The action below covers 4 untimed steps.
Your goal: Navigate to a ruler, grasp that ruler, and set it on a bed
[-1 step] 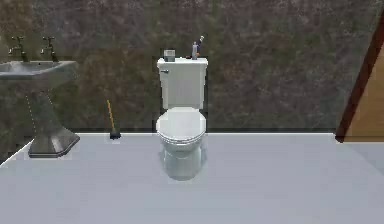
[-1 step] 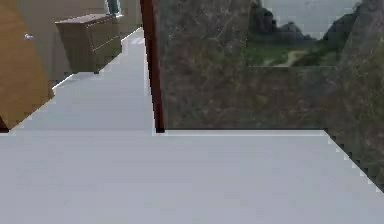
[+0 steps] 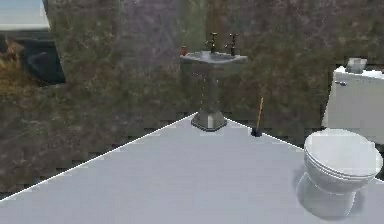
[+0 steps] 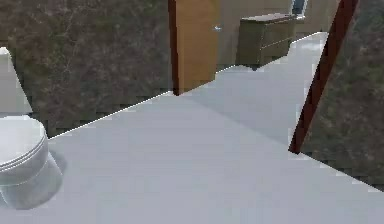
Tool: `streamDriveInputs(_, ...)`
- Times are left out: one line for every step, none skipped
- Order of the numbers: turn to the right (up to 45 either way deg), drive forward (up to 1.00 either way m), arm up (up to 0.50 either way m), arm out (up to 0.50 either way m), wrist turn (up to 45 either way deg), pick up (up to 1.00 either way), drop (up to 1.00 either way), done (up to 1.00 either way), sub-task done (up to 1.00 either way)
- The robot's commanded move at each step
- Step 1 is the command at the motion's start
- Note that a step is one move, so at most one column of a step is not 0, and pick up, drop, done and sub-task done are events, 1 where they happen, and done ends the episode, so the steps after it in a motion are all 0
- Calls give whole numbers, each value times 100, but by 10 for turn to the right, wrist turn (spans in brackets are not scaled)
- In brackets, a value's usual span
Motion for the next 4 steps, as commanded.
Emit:
streamDriveInputs(-450, 0, 0, 0, 0, 0, 0, 0, 0)
streamDriveInputs(-450, 0, 0, 0, 0, 0, 0, 0, 0)
streamDriveInputs(-120, 0, 0, 0, 0, 0, 0, 0, 0)
streamDriveInputs(0, 100, 0, 0, 0, 0, 0, 0, 0)
